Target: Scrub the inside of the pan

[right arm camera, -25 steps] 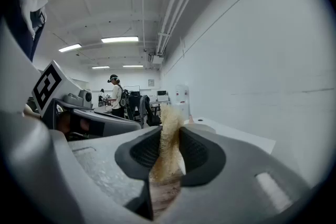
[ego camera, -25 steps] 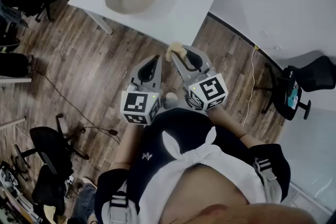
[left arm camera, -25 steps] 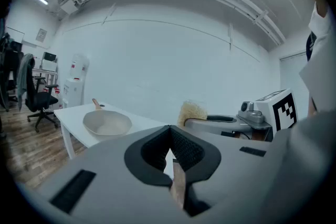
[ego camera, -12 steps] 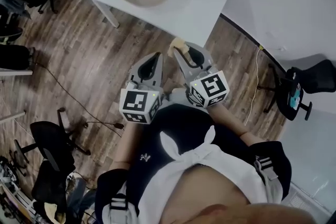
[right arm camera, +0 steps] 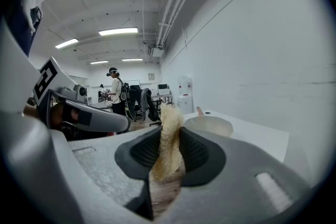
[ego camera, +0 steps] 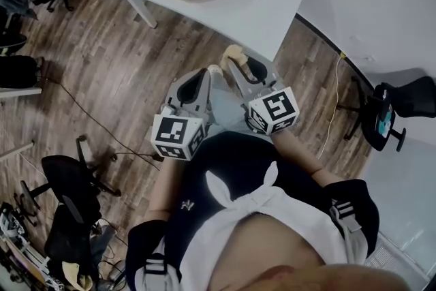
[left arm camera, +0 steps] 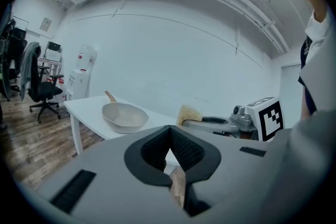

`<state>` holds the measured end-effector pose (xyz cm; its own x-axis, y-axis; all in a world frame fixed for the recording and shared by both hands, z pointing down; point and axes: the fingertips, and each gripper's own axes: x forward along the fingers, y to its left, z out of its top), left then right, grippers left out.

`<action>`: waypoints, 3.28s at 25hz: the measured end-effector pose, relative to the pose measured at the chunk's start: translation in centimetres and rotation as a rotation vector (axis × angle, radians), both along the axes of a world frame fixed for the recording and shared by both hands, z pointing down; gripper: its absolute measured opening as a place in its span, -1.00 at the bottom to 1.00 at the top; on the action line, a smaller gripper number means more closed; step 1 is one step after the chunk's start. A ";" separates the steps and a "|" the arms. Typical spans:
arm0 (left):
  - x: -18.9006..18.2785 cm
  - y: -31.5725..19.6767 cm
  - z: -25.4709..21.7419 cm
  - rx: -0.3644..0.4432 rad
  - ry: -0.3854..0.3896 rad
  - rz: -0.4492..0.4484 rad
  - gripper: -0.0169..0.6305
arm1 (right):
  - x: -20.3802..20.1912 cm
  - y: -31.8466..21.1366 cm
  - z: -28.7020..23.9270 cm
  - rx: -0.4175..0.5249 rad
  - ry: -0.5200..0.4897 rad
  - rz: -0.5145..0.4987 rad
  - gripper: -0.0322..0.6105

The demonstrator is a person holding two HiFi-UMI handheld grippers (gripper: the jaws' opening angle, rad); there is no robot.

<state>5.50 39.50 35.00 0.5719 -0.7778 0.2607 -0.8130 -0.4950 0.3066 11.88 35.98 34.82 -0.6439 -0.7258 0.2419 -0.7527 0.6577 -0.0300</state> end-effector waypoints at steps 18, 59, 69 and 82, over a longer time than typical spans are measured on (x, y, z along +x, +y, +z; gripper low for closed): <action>-6.1 -18.5 0.8 -0.006 -0.059 -0.107 -0.93 | -3.2 -19.4 -0.4 0.109 0.075 -0.174 -0.62; -10.7 -33.1 13.7 -0.479 -0.044 -0.334 -0.93 | -8.9 -30.3 13.5 0.101 0.650 -1.002 -0.61; -12.2 -35.3 17.8 -0.613 -0.032 -0.272 -0.93 | -10.7 -31.3 18.2 -0.074 0.714 -1.137 -0.61; -13.0 -37.8 19.8 -0.723 0.000 -0.213 -0.93 | -12.3 -31.5 21.9 -0.232 0.735 -1.274 -0.62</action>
